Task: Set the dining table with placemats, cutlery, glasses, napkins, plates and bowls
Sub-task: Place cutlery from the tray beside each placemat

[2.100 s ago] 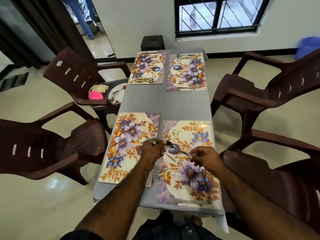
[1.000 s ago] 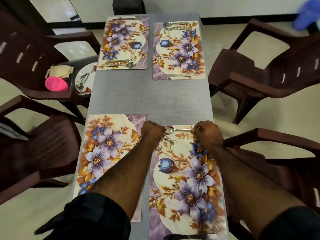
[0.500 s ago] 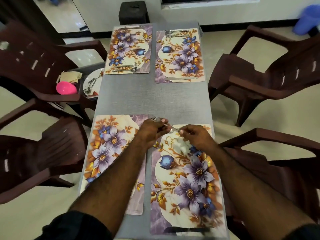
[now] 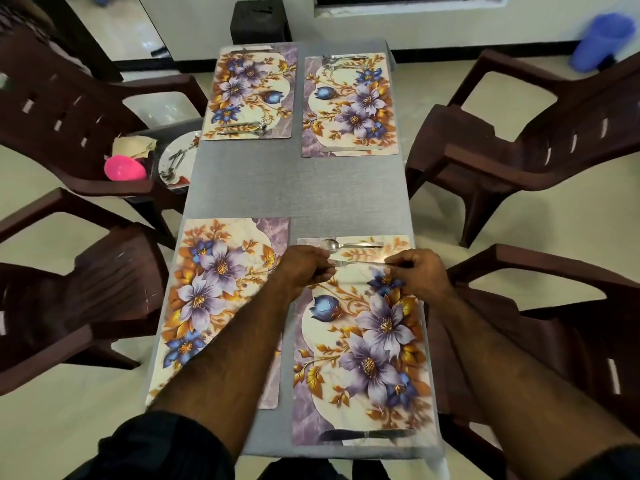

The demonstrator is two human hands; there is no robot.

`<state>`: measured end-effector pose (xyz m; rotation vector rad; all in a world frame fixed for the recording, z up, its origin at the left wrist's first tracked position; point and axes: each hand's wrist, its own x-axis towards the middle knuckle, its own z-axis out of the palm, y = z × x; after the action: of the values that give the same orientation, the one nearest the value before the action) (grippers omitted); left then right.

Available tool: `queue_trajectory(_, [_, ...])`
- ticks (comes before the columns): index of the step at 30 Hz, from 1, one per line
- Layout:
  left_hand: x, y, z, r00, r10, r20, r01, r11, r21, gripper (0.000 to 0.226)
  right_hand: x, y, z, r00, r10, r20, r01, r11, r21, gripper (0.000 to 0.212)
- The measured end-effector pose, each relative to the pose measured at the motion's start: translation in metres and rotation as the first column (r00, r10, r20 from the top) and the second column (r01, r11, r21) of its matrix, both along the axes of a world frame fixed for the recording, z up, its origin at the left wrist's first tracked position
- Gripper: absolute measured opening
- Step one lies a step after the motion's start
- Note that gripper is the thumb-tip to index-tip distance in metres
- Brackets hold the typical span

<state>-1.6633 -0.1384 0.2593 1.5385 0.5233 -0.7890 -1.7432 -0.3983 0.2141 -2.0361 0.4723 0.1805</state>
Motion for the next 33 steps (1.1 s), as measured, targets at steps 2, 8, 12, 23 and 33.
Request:
queue_trajectory(2, [-0.003,-0.003,-0.007,1.0,0.006,0.022,-0.007,0.998,0.06,0.019,-0.002,0.0,-0.01,1.0,0.003,-0.021,-0.003,1.0,-0.013,0.024])
queue_trajectory(8, [-0.002,-0.012,-0.034,0.997,0.083,0.001,-0.082,0.991,0.103,0.009,0.006,0.006,-0.032,0.998,0.043,-0.048,-0.054,0.962,-0.266,0.022])
queue_trajectory(12, [0.005,-0.018,-0.046,0.994,0.102,0.027,-0.106,0.975,0.193,0.007,0.017,0.009,-0.039,0.994,0.05,-0.099,-0.087,0.905,-0.417,0.021])
queue_trajectory(23, [0.017,-0.018,-0.064,0.995,0.038,-0.095,-0.008,0.954,0.301,0.015,0.028,0.007,-0.035,0.992,-0.022,-0.124,-0.031,0.909,-0.415,0.016])
queue_trajectory(33, [0.012,-0.001,-0.055,0.992,-0.118,0.041,0.09,0.904,0.419,0.024,0.019,0.006,-0.019,0.992,-0.05,-0.113,0.003,0.924,-0.381,0.026])
